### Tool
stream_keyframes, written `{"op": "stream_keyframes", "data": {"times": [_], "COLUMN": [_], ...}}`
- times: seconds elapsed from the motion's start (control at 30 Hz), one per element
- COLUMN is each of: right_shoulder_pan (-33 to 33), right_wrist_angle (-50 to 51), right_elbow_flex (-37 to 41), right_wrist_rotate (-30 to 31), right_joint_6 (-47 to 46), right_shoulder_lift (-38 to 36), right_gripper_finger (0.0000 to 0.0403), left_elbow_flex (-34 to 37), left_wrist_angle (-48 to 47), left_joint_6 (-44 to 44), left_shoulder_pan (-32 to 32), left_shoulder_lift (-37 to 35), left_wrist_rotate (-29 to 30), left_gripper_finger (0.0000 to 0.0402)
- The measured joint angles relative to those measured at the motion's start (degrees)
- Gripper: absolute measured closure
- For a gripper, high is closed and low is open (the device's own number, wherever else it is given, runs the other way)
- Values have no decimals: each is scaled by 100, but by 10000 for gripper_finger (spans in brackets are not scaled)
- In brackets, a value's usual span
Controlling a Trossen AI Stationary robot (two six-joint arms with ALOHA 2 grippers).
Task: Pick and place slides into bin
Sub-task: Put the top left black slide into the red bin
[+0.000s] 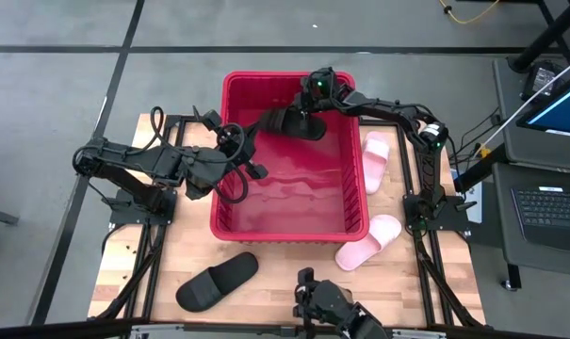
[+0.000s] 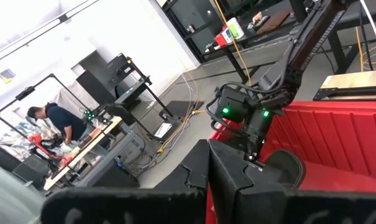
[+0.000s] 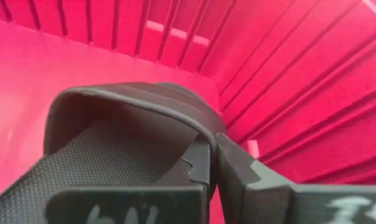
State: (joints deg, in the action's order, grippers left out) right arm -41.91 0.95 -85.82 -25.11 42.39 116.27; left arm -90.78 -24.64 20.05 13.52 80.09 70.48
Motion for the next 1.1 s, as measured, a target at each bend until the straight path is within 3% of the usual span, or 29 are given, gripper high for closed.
{"op": "stream_keyframes", "data": {"times": [0.67,1.1], "right_shoulder_pan": [171,50], "right_wrist_angle": [-823,-639], "right_elbow_flex": [0,0], "right_wrist_rotate": [-303,-305], "right_joint_6": [57,88], "right_shoulder_lift": [411,411], "right_gripper_finger": [390,390], "left_elbow_flex": [2,2], "left_wrist_angle": [-4,-102], "left_joint_6": [-147,-138], "left_shoulder_pan": [0,0], "left_shoulder_lift": [2,2], "left_wrist_rotate": [-419,-420], "left_gripper_finger": [399,400]}}
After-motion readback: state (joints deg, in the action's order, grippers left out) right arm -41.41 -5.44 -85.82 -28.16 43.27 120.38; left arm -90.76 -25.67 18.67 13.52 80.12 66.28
